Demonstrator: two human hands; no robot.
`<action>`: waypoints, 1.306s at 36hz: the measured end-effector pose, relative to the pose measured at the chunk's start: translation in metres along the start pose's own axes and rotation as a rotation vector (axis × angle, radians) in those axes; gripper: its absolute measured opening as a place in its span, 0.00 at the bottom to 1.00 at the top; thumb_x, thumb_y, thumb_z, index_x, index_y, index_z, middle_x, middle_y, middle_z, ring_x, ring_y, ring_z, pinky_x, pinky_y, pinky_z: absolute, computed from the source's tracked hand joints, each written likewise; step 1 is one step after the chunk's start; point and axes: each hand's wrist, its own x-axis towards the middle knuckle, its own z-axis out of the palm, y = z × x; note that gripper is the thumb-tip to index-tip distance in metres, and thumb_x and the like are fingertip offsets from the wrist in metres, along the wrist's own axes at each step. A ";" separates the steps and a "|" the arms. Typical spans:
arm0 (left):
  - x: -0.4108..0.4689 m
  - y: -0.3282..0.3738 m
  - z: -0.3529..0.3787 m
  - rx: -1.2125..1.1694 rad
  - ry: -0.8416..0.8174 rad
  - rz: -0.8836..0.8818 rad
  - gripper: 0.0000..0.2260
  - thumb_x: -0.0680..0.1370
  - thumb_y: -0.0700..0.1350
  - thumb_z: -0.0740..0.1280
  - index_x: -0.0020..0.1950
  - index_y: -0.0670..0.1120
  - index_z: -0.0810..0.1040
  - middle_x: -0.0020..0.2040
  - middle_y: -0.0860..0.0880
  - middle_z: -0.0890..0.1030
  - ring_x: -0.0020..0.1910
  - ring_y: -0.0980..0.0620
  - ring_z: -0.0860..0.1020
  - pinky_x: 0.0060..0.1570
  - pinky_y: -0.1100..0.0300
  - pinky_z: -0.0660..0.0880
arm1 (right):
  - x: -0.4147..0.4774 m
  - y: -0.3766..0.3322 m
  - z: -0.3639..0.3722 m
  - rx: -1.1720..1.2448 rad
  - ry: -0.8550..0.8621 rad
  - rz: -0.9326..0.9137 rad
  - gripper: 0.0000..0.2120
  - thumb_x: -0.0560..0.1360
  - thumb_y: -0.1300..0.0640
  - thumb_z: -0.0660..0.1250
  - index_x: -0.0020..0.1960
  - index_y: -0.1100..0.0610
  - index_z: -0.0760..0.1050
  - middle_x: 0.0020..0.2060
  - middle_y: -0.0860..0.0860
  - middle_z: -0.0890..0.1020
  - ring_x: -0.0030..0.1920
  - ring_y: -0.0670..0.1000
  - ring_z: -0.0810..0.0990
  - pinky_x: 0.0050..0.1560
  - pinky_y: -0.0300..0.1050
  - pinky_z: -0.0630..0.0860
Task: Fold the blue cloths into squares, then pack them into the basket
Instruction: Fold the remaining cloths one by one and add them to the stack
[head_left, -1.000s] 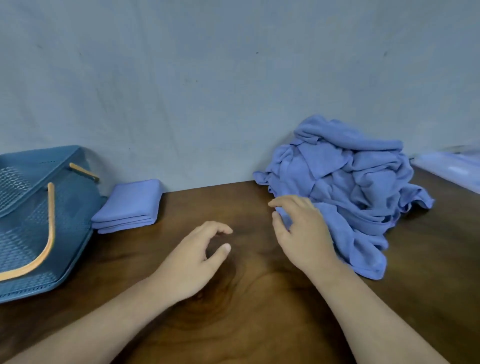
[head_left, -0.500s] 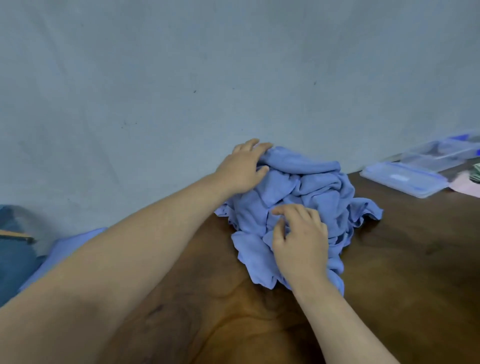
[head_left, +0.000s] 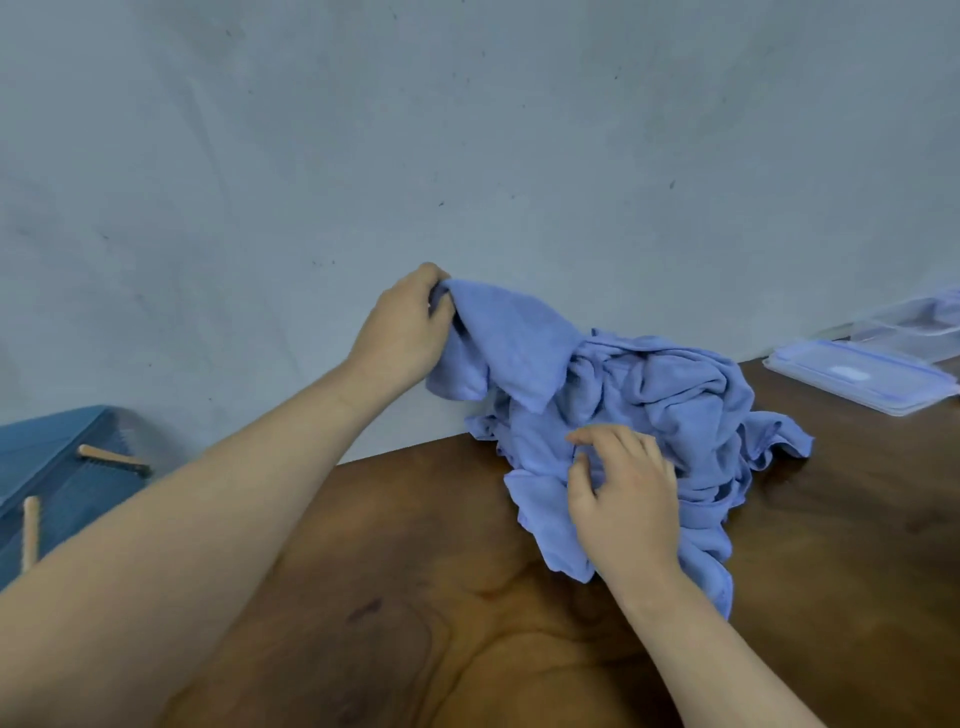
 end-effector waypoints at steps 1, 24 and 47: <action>-0.015 -0.006 -0.011 -0.021 0.014 -0.029 0.05 0.85 0.48 0.61 0.55 0.50 0.77 0.50 0.51 0.82 0.48 0.51 0.80 0.45 0.54 0.76 | 0.000 -0.005 0.000 0.016 -0.008 -0.021 0.10 0.78 0.59 0.70 0.55 0.46 0.80 0.53 0.39 0.81 0.55 0.48 0.76 0.54 0.51 0.72; -0.302 -0.055 -0.047 -0.406 -0.435 -0.128 0.12 0.85 0.58 0.64 0.56 0.52 0.83 0.50 0.50 0.85 0.45 0.48 0.83 0.48 0.47 0.79 | -0.055 -0.055 0.037 0.107 -0.808 -0.096 0.23 0.79 0.41 0.72 0.71 0.44 0.73 0.63 0.36 0.77 0.58 0.38 0.76 0.59 0.36 0.73; -0.305 -0.115 -0.029 0.345 -0.522 -0.498 0.26 0.86 0.64 0.46 0.84 0.66 0.53 0.84 0.67 0.50 0.83 0.65 0.48 0.82 0.42 0.45 | -0.032 -0.067 0.007 0.624 -0.660 0.234 0.10 0.77 0.59 0.78 0.53 0.46 0.84 0.46 0.45 0.86 0.38 0.56 0.81 0.50 0.39 0.78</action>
